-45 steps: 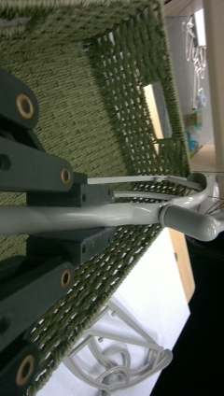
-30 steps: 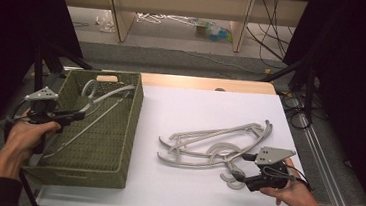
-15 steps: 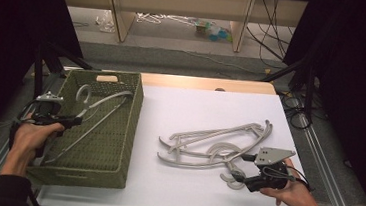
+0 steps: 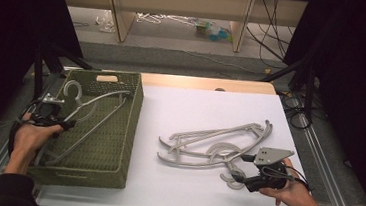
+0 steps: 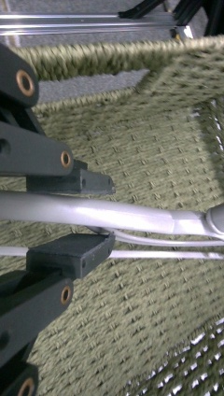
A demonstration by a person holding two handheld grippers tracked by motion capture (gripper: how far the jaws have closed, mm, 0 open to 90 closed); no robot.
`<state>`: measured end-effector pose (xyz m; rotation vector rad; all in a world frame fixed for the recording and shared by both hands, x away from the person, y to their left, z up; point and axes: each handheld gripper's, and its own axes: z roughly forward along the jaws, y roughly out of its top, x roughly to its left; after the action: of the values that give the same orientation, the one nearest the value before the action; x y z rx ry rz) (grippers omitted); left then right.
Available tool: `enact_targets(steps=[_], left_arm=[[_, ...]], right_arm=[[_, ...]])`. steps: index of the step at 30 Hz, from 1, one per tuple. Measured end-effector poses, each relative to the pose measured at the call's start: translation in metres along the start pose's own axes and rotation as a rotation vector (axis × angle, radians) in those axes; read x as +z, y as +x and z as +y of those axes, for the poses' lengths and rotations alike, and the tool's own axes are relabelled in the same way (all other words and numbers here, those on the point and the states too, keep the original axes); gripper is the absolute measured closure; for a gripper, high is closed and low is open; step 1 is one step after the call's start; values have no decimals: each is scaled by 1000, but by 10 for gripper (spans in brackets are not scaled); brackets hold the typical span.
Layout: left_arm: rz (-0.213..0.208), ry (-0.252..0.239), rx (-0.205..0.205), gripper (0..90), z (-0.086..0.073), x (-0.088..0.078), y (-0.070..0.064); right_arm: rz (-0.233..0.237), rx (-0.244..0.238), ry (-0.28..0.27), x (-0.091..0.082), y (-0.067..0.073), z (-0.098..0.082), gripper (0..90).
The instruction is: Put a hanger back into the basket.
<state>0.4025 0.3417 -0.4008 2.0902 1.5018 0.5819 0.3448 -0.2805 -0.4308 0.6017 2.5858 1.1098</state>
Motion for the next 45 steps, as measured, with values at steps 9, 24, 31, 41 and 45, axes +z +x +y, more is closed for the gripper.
enact_targets(steps=[9,24,31,41,45], left_arm=[[66,-41,-38,627,-4,-16,8],[-24,-353,-77,419,-7,-81,-41],[-155,-496,-40,326,-27,-100,-90],[-339,-554,73,224,-43,-81,-179],[-391,-566,122,225,-46,-71,-213]], right_arm=[[0,11,4,-1,-1,-1,284],[-27,24,-23,-3,-4,-2,268],[-39,43,-43,-3,-5,-3,252],[-51,51,-88,-7,-5,-4,238],[-58,56,-92,-8,-5,-4,235]])
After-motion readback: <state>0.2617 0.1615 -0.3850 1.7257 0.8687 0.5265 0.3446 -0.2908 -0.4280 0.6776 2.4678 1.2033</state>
